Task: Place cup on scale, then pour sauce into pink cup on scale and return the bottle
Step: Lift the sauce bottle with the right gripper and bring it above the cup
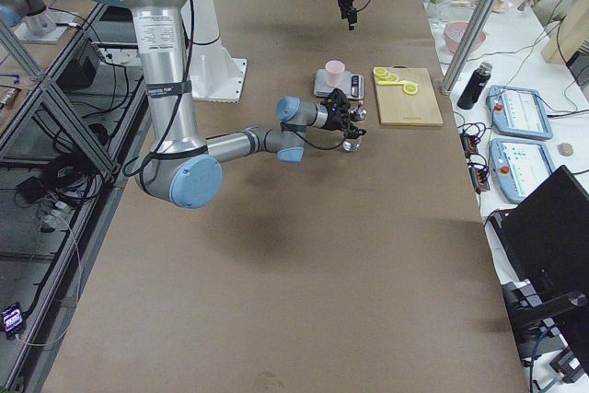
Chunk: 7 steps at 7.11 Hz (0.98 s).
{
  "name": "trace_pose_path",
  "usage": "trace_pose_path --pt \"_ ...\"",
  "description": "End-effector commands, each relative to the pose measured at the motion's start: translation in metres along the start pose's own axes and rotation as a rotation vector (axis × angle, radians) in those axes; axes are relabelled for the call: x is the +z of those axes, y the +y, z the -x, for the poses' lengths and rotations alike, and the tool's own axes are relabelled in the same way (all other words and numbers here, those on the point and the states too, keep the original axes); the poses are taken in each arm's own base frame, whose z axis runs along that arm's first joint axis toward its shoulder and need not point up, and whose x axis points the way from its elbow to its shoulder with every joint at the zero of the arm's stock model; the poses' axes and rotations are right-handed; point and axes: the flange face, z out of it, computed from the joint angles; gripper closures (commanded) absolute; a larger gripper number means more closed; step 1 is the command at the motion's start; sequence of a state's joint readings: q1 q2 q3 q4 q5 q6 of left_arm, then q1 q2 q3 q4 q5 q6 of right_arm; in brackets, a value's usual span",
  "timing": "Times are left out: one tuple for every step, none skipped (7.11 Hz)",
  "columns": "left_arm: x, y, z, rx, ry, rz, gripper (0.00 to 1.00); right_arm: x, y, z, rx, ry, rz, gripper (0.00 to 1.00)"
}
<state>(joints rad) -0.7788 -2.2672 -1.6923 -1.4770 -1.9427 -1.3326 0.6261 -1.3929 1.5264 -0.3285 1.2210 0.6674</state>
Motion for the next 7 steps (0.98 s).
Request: trace_pose_path --pt "-0.014 -0.026 0.015 0.076 0.0 -0.03 0.02 0.013 -0.031 0.004 -0.156 0.062 0.009 1.0" --pt "-0.012 -0.042 0.045 0.113 -0.024 -0.039 0.02 0.013 -0.045 0.012 -0.249 0.114 0.021 1.0" --pt "-0.023 -0.071 0.073 0.153 -0.04 -0.068 0.02 0.017 -0.068 0.027 -0.382 0.153 0.04 1.0" --pt "-0.028 -0.094 0.105 0.193 -0.064 -0.087 0.02 0.019 -0.09 0.047 -0.42 0.193 0.056 1.0" --pt "-0.027 -0.109 0.149 0.274 -0.102 -0.093 0.02 0.014 -0.095 0.086 -0.456 0.226 0.07 1.0" --pt "-0.037 -0.129 0.18 0.289 -0.124 -0.11 0.02 0.013 -0.092 0.131 -0.53 0.298 0.068 1.0" --pt "-0.033 -0.136 0.2 0.329 -0.151 -0.104 0.02 0.007 -0.086 0.163 -0.619 0.35 0.063 1.0"
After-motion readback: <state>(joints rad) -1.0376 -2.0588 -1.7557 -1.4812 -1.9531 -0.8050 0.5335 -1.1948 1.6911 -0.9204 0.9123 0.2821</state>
